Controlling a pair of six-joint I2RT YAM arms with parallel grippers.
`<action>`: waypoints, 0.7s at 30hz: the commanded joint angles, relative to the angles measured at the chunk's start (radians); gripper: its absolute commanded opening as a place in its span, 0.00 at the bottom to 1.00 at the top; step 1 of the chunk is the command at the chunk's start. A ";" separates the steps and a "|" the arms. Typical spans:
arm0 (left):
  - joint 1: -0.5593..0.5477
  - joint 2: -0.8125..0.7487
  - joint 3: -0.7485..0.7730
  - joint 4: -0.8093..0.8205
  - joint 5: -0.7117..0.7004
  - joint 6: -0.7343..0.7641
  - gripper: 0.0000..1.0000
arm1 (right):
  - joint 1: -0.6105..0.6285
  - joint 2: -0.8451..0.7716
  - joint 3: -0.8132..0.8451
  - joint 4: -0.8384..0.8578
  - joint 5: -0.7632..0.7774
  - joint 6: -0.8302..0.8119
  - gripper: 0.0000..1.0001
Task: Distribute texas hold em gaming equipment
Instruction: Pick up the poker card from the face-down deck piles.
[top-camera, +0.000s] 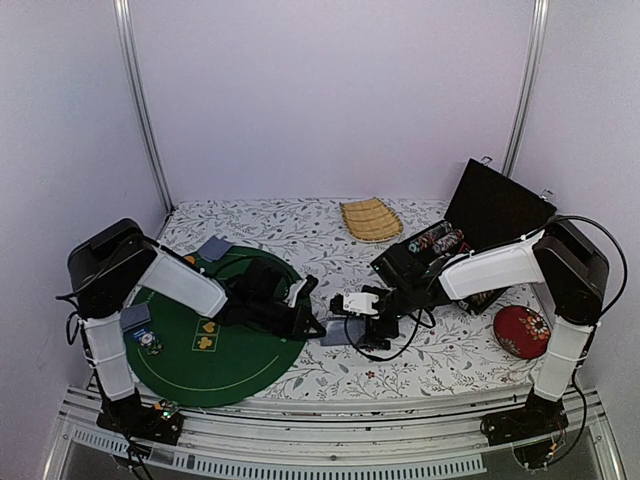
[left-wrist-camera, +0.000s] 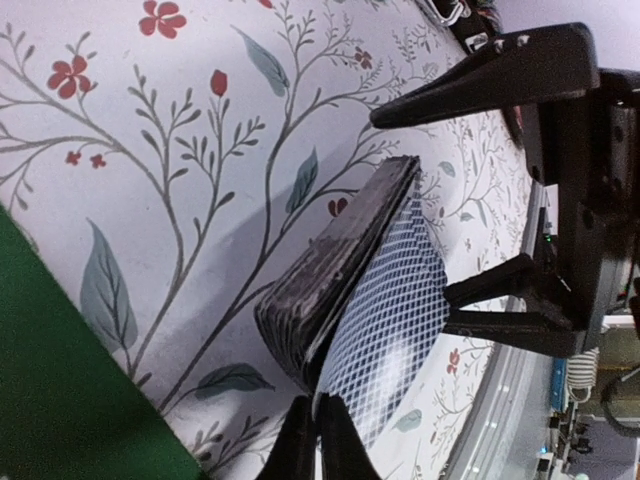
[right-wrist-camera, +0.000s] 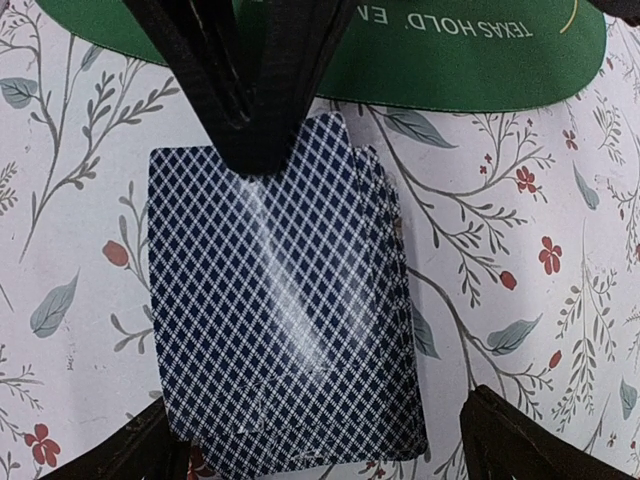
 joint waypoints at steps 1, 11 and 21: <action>0.006 -0.024 -0.011 -0.002 0.018 0.003 0.03 | 0.002 -0.040 -0.003 0.002 0.003 0.007 0.96; 0.013 -0.086 0.006 -0.139 -0.024 0.094 0.00 | -0.005 -0.044 -0.003 -0.007 0.011 0.003 0.96; 0.038 -0.207 0.004 -0.207 0.033 0.193 0.00 | -0.017 -0.088 0.003 -0.032 -0.005 -0.002 0.96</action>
